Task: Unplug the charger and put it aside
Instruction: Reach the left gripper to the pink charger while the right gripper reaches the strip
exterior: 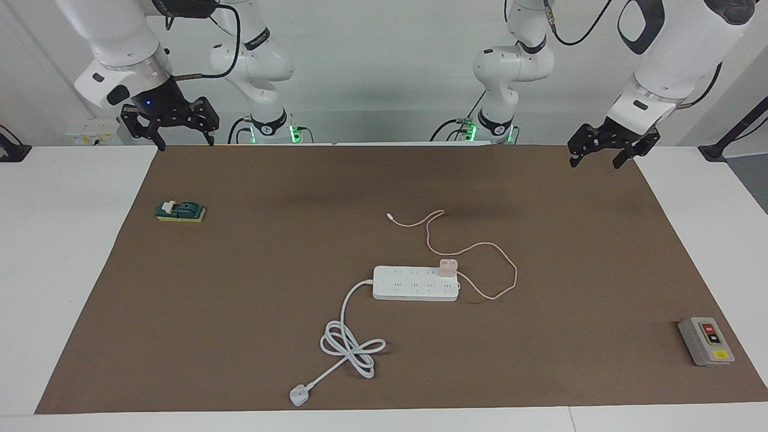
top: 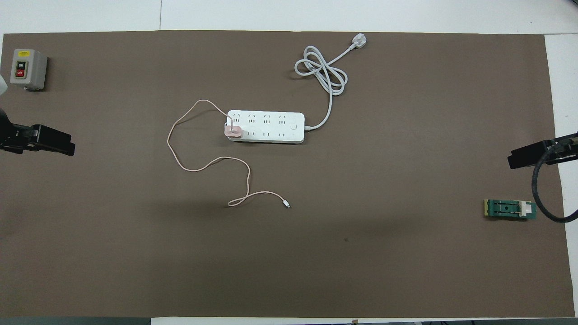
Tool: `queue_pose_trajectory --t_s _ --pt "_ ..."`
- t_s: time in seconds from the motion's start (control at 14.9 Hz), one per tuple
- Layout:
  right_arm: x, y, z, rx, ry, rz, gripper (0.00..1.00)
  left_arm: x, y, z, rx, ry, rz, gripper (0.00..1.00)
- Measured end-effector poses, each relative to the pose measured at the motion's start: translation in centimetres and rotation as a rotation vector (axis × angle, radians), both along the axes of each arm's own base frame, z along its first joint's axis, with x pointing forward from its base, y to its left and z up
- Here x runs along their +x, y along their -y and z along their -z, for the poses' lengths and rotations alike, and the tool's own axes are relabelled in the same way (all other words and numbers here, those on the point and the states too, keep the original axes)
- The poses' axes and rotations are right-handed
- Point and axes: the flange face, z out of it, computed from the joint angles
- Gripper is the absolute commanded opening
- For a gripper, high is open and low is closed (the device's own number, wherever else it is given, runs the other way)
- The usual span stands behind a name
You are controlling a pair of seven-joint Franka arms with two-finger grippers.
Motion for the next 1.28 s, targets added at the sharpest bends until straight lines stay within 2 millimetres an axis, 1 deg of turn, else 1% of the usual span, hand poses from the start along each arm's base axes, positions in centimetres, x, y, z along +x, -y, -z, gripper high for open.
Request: queue_pose_trajectory --t_s 0.54,0.81,0.94,1.14,1.28 --pt "0.0 0.0 0.0 0.0 0.0 0.0 1.0 0.0 0.0 0.1 0.001 -0.004 -0.019 1.0" --pt "0.0 0.0 0.1 0.001 -0.002 0.003 1.0 0.0 0.1 0.1 0.015 -0.006 -0.231 1.0" --pt "0.0 -0.2 0.3 0.011 -0.006 0.053 1.0 -0.1 0.4 0.1 0.022 -0.007 -0.337 1.0" --pt "-0.1 -1.0 1.3 0.043 -0.024 0.177 1.0 -0.1 1.8 0.2 0.035 -0.001 -0.541 1.0" --pt "-0.1 -1.8 2.2 0.075 -0.049 0.291 1.0 0.1 3.2 0.6 0.037 0.018 -0.728 1.0"
